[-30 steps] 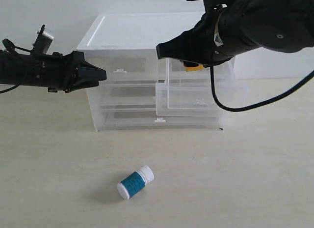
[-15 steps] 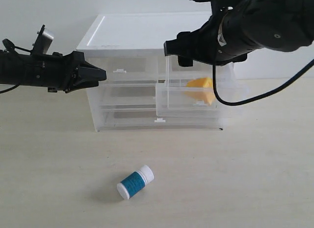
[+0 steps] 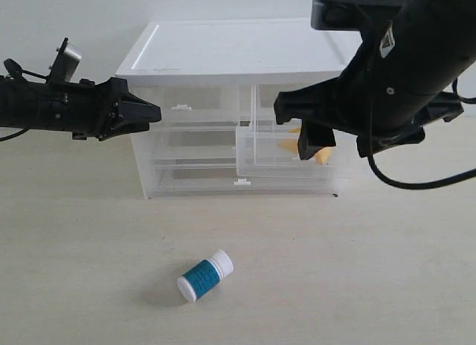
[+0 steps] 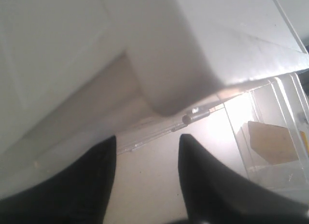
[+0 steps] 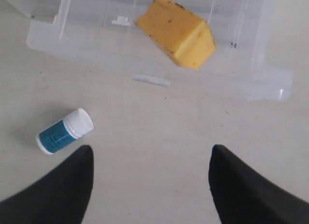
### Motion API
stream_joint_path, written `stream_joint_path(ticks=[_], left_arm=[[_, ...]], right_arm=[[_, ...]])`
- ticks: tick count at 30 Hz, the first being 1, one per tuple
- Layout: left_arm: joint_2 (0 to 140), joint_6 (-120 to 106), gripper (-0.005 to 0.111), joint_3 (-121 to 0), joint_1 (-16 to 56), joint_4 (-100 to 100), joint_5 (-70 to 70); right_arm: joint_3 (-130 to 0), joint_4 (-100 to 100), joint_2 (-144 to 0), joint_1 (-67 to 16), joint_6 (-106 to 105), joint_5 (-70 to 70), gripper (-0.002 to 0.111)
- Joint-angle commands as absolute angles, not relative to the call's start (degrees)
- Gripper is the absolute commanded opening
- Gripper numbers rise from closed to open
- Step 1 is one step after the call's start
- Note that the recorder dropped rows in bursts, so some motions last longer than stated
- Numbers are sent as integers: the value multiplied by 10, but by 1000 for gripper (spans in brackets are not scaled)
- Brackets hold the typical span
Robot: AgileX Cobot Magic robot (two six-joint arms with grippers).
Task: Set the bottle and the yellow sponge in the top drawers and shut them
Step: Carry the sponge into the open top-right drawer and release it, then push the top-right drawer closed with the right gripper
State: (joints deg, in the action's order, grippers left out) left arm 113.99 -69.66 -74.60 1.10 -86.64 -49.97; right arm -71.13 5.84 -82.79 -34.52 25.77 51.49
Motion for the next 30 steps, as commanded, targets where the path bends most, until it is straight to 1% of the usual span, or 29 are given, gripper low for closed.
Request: stream_joint_path(ticks=[1,7,11,17,23,30], left_arm=[[1143,-701,41,-754,7,-891,-470],[1143,-701,41,-754,7,-891,-470],[1143,-701,41,-754,7,-891,-470],[1143,-701,41,-754,7,-891,-469],[1143,-701,41,-754,7,-892,-468],[1143,-702,41,-754,7,-892,-464]], right_arm=[[-672,55,-842,-344,251,450,60],[-666,70,-899,-343,257,346,60],[-666,131,-922,-342,300,294,60],[-671,200,-933,-307,355,239,60],[-674,201,-933,-263,361,164,60],[-674,168,-931,-262,359,141,60]])
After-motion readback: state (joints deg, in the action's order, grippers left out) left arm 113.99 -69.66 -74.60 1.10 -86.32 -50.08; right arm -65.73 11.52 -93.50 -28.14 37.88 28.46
